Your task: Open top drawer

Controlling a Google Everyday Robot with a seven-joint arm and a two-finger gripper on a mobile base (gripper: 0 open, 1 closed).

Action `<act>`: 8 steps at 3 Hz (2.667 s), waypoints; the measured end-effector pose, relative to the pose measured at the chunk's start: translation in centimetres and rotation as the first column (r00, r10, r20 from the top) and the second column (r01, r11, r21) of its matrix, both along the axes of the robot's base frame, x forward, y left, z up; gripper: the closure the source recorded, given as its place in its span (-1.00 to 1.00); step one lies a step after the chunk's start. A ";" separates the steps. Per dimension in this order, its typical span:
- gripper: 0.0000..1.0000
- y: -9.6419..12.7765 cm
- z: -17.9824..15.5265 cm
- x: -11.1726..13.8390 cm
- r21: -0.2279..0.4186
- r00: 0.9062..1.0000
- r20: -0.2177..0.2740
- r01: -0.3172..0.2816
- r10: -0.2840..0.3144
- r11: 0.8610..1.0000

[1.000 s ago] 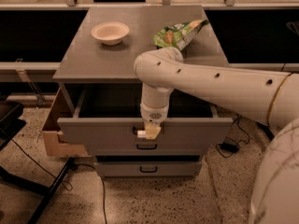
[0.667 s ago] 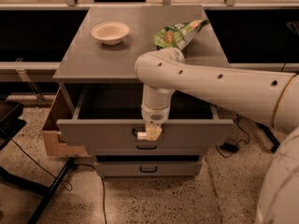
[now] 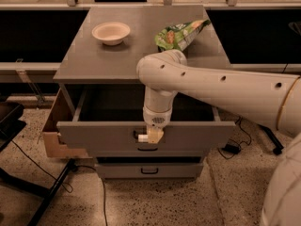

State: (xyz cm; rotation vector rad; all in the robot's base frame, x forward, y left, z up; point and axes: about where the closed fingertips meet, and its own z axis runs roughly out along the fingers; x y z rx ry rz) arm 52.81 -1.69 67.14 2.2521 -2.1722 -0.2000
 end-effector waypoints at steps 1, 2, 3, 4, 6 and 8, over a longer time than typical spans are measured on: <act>1.00 0.0 0.1 -0.8 -0.003 1.000 -0.018 -0.001 0.001 1.000; 1.00 -0.1 0.5 -1.8 -0.005 0.999 -0.035 0.012 -0.012 1.000; 1.00 -0.1 0.6 -3.7 -0.022 0.997 -0.079 0.017 -0.019 1.000; 1.00 -0.2 0.9 -5.5 -0.039 0.993 -0.118 0.026 -0.031 0.999; 1.00 -0.4 1.3 -8.5 -0.063 0.984 -0.169 0.045 -0.055 0.997; 1.00 -0.5 1.7 -10.9 -0.091 0.974 -0.216 0.050 -0.069 0.995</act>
Offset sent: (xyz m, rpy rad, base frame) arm -0.2962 -0.0218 0.0226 -0.1761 0.6725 -0.0360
